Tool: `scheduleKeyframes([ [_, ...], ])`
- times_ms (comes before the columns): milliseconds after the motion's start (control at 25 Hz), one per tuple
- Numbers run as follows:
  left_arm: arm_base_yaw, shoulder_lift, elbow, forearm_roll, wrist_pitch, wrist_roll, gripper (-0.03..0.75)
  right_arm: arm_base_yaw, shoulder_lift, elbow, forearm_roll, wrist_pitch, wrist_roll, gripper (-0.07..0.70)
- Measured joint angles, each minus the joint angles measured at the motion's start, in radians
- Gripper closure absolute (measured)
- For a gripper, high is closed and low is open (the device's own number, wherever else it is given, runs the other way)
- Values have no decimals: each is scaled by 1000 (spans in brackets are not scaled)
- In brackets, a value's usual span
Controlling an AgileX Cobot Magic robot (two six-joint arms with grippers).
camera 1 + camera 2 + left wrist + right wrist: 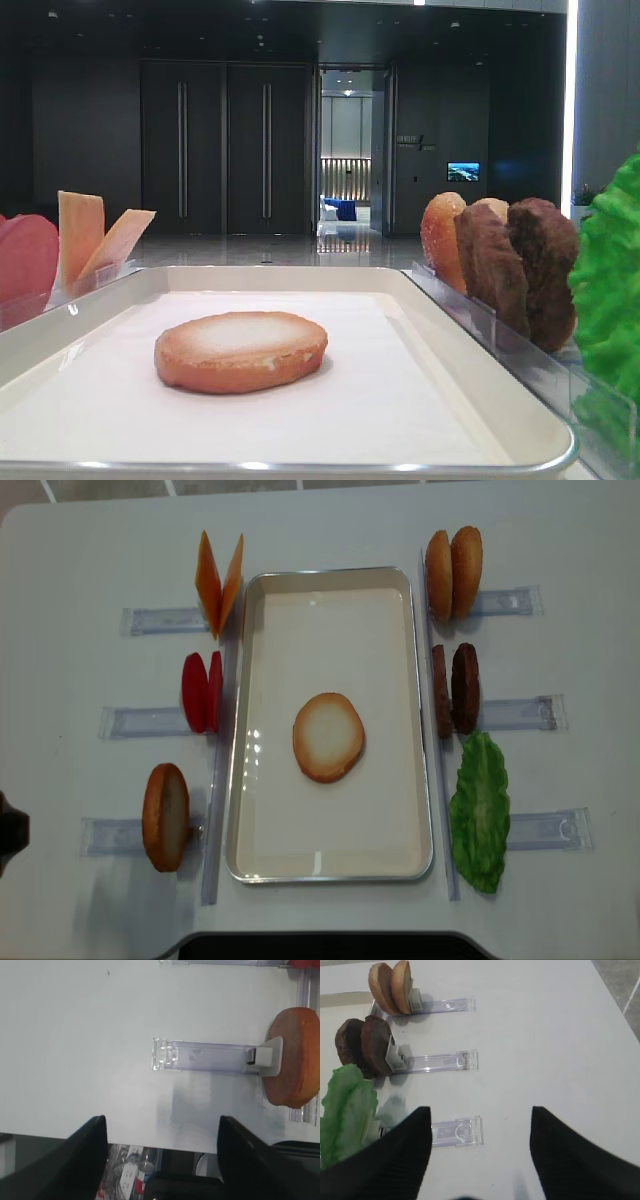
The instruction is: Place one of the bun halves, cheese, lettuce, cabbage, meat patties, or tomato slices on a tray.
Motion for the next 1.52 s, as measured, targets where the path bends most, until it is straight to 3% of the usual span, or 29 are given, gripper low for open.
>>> scheduleKeyframes([
  [360, 0, -241, 190, -53, -110, 44, 197, 0, 0, 0, 2, 0, 0, 219],
  [960, 0, -672, 202, -123, -105, 123, 197, 0, 0, 0, 10, 0, 0, 219],
  [1520, 0, -679, 202, -157, -104, 152, 198, 0, 0, 0, 10, 0, 0, 219],
])
